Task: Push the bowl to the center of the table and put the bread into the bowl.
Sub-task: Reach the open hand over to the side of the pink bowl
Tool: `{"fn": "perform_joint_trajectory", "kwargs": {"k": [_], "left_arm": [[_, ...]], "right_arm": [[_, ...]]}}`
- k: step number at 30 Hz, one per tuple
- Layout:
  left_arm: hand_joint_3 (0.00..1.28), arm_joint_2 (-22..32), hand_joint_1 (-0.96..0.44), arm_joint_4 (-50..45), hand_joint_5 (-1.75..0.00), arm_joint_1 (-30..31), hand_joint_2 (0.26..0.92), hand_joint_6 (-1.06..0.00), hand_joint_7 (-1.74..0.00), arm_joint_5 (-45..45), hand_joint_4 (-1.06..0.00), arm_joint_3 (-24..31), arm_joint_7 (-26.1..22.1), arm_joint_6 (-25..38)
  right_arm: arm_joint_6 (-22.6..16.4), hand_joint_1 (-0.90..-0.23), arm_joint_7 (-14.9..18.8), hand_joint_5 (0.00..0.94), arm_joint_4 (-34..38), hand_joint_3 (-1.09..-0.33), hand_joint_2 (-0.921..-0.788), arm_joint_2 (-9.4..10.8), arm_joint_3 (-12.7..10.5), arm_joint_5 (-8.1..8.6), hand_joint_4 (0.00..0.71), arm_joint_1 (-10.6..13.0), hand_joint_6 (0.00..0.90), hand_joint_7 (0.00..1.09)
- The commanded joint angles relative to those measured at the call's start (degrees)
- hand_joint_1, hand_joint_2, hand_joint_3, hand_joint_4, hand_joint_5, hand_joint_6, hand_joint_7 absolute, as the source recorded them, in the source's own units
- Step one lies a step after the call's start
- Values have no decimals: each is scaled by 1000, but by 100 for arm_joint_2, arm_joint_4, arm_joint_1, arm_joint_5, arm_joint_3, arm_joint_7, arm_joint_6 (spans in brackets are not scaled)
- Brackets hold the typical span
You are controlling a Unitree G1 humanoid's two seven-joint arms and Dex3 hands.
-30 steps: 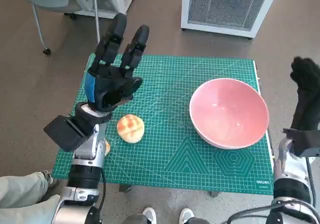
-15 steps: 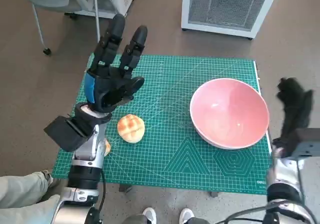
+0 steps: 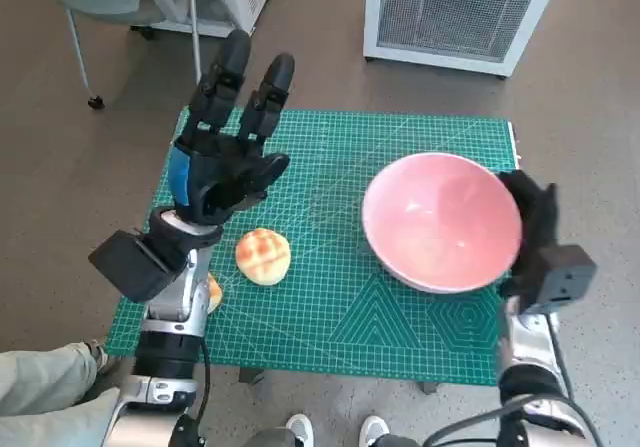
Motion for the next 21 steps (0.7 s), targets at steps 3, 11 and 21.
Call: {"fn": "perform_joint_trajectory", "kwargs": {"k": [3,11,21], "left_arm": [[167,108,-46,-108,0,91,921,-259,-10,91,-219,2,44,58],[165,152,-53,-141,0,113,921,-260,-9,104,-219,9,74,72],[165,167,-52,-145,-3,140,921,-263,-10,132,-225,21,116,64]], "right_arm": [[260,-630,271,0,115,-825,-921,207,-53,153,190,-138,18,494],[398,-646,395,1,155,-821,-921,337,-144,284,190,-403,25,482],[627,-648,331,11,241,-796,-921,462,-161,270,217,-782,55,460]]}}
